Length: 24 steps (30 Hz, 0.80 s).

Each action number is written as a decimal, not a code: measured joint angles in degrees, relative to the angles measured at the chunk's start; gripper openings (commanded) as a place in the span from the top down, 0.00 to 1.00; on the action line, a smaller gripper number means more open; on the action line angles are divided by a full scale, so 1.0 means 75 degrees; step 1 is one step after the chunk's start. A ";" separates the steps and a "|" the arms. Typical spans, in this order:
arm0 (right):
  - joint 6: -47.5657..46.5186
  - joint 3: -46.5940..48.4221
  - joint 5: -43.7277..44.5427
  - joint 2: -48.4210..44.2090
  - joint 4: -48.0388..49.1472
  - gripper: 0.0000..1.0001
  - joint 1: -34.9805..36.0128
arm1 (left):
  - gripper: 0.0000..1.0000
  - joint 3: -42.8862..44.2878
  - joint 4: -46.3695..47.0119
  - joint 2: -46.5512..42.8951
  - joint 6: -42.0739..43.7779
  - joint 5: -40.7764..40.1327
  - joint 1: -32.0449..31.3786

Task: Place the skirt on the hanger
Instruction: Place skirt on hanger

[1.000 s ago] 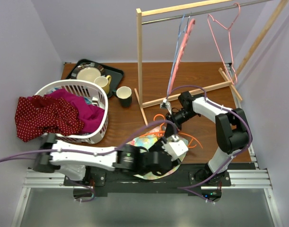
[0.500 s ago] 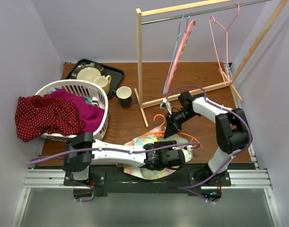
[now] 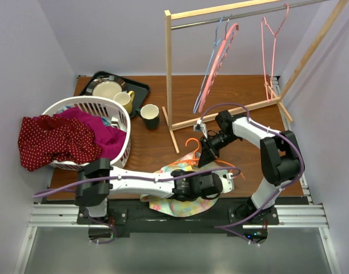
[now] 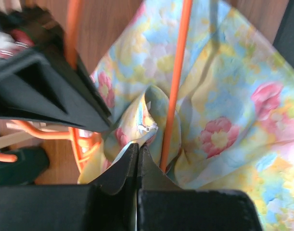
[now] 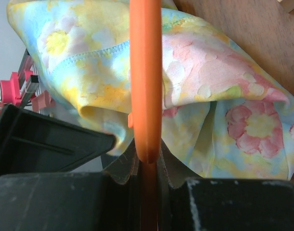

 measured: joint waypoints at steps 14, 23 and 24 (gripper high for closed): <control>-0.0723 0.0015 -0.0160 -0.0329 -0.0729 1.00 0.0052 | 1.00 0.0009 0.1017 -0.1973 -0.0388 0.1172 0.0166; -0.0813 0.0015 0.0117 -0.1466 -0.0909 1.00 0.0405 | 1.00 0.0085 0.1504 -0.2460 -0.0463 0.1612 0.0181; -0.0822 0.0015 0.0152 -0.1600 -0.0941 1.00 0.0469 | 1.00 0.0146 0.1510 -0.2468 -0.0460 0.1670 0.0187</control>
